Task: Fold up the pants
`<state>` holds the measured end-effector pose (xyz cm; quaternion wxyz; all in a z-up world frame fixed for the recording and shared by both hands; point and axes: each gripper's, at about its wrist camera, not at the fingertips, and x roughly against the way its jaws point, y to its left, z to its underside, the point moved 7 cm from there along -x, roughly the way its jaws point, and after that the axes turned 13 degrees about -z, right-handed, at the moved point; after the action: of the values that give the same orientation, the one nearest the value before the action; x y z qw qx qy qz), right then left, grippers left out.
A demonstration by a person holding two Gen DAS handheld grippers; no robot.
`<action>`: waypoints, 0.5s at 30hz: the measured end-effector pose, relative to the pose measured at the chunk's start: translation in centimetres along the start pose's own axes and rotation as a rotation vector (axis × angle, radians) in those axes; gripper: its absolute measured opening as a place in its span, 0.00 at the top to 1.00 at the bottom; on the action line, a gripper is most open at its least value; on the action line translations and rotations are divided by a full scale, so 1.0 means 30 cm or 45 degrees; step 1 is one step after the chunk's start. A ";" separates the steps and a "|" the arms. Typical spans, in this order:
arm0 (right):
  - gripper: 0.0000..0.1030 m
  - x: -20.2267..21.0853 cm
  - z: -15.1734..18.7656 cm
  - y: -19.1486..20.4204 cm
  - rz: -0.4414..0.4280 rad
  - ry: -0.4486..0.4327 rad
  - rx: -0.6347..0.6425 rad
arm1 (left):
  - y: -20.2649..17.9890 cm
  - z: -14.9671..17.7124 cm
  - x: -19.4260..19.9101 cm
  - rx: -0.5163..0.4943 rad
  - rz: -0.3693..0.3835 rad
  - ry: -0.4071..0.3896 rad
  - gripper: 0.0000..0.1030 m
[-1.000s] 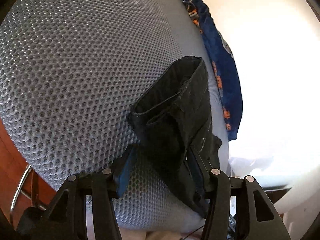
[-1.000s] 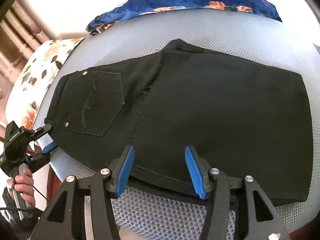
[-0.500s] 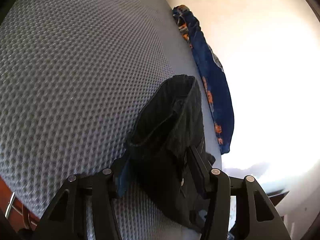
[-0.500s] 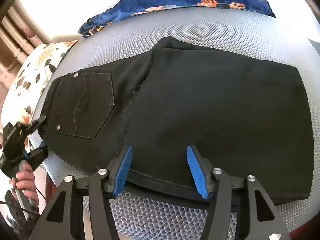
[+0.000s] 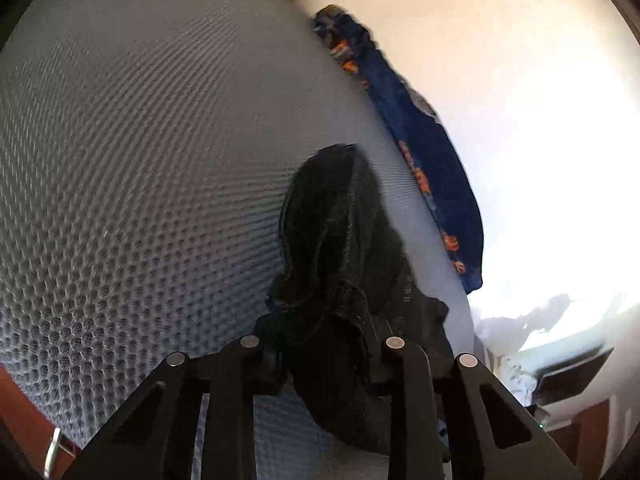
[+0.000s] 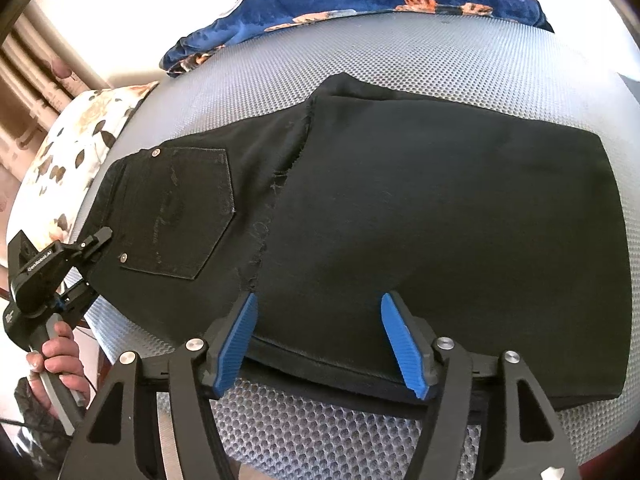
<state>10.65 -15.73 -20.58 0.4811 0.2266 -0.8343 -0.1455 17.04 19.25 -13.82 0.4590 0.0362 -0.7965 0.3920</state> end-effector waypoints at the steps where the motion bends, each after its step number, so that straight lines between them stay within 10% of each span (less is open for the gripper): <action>1: 0.39 0.010 -0.002 -0.008 0.001 -0.004 -0.010 | -0.029 -0.004 0.016 -0.035 -0.007 -0.015 0.75; 15: 0.39 0.396 -0.039 -0.288 0.018 -0.295 -0.241 | -0.747 0.173 0.119 -0.654 0.142 -0.077 0.75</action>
<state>8.56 -29.29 -15.22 0.4017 0.1559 -0.8684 -0.2454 20.69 1.46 0.75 0.4067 -0.1136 -0.8840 0.2004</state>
